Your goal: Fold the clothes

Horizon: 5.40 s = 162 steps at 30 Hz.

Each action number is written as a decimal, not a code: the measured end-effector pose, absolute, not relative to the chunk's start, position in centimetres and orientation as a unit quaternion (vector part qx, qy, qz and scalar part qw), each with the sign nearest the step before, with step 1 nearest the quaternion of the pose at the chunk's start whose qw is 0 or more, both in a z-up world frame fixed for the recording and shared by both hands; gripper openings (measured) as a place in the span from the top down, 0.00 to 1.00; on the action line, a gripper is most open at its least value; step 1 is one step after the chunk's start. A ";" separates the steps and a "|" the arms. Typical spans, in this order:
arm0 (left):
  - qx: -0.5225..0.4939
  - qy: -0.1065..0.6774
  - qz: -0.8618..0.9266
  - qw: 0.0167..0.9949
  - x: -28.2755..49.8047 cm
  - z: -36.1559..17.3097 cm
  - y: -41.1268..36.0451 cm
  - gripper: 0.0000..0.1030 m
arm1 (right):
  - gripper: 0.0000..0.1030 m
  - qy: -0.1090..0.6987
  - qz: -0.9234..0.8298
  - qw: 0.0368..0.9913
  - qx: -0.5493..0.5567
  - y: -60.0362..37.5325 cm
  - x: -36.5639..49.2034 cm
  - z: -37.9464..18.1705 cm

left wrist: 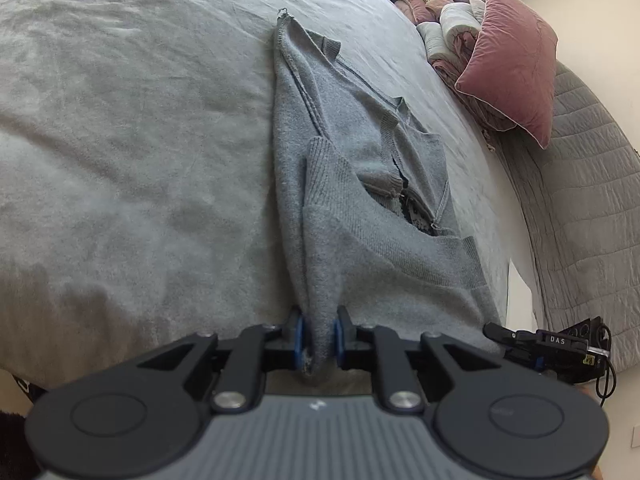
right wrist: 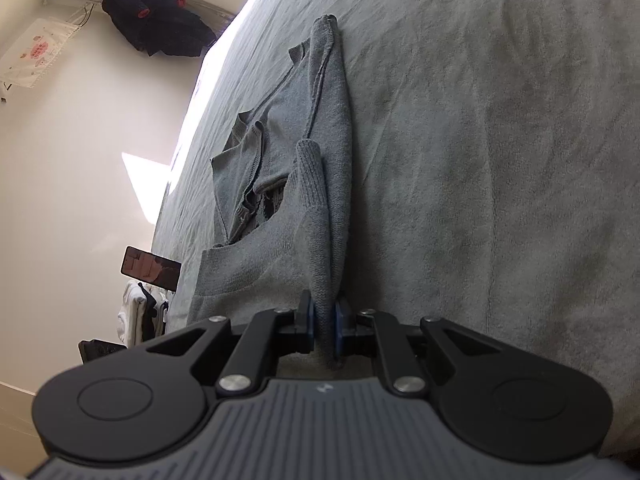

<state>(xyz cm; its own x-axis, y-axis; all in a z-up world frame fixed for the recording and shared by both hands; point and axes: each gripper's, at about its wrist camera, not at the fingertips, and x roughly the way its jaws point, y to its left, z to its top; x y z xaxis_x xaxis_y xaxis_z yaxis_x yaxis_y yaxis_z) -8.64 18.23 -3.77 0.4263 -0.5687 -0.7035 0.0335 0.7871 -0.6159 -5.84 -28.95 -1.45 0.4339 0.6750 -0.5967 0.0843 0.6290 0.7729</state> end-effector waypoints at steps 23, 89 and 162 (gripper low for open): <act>-0.128 0.372 -0.193 0.899 -2.7 -1.7 16.4 0.65 | 0.64 0.387 0.227 0.867 0.219 -25.8 -1.8 0.1; -0.194 0.338 -0.198 0.899 -1.9 -4.7 16.4 0.88 | 0.90 0.348 0.241 0.893 0.153 -23.2 0.3 -2.4; 0.103 0.333 -0.397 0.849 -10.8 1.9 15.0 0.92 | 0.88 0.357 0.335 0.865 -0.112 -20.9 -9.5 3.5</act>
<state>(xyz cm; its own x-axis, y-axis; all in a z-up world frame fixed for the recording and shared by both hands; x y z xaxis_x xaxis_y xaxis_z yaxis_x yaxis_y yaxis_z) -10.84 15.00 1.89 0.4638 -0.6052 -0.6470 0.7420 0.6644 -0.0895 -9.46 -20.92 3.45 0.5211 0.5000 -0.6917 -0.6592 0.7506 0.0460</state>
